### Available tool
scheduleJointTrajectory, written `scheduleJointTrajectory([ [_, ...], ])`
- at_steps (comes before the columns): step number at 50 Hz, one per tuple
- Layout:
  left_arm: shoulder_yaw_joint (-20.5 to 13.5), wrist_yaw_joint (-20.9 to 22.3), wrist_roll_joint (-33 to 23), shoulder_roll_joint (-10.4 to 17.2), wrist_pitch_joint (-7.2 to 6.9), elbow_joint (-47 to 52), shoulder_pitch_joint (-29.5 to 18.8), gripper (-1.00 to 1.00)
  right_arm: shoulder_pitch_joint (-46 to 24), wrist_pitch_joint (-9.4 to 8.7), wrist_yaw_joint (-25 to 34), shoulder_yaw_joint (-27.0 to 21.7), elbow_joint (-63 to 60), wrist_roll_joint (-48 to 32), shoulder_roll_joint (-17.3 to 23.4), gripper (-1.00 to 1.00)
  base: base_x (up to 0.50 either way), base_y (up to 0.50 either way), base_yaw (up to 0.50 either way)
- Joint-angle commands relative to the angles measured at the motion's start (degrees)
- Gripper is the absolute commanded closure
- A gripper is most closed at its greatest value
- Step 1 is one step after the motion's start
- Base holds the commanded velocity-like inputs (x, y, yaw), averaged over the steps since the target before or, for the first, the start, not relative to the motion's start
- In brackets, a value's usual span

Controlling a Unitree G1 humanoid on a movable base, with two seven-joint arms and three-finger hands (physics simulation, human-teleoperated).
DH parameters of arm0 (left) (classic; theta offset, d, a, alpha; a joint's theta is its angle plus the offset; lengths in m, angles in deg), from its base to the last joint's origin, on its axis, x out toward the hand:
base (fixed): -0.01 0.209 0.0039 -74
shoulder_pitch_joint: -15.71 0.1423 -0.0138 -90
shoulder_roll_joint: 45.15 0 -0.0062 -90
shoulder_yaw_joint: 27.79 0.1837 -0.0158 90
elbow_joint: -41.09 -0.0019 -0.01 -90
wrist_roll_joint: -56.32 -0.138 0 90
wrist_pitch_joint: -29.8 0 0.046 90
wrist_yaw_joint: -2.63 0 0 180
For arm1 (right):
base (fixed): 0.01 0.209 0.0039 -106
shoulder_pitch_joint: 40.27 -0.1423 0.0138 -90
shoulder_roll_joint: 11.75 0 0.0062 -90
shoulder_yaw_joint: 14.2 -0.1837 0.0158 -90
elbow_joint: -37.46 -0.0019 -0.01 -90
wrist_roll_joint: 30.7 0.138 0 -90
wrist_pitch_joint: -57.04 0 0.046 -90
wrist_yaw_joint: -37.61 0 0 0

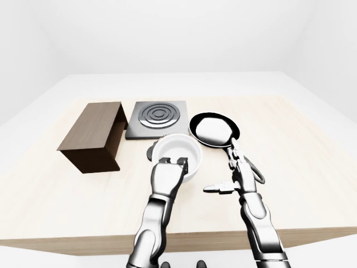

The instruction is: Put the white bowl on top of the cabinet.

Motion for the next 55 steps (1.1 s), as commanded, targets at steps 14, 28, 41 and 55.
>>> scheduleJointTrajectory([
  [14,-3.98,18.59,-14.49,-3.06,0.00,18.32,-6.74,1.00,0.13,-0.22,0.35,0.05,-0.25,0.21,0.02,-1.00,0.00,0.00,0.00],
  [28,-12.03,35.04,-20.83,-3.56,0.00,23.09,-21.56,1.00,1.02,-0.54,0.55,0.19,-1.64,0.20,-0.04,-1.00,0.00,0.00,0.00],
  [41,-18.30,38.78,-20.66,1.94,0.00,18.61,-33.50,1.00,1.80,-0.02,0.67,0.89,-1.80,-0.30,-0.20,-1.00,0.00,0.00,0.00],
  [55,-23.19,34.93,-10.91,9.68,0.00,11.49,-39.59,1.00,1.44,0.39,0.43,1.32,-0.74,-0.70,-0.33,-1.00,0.00,0.00,0.00],
])
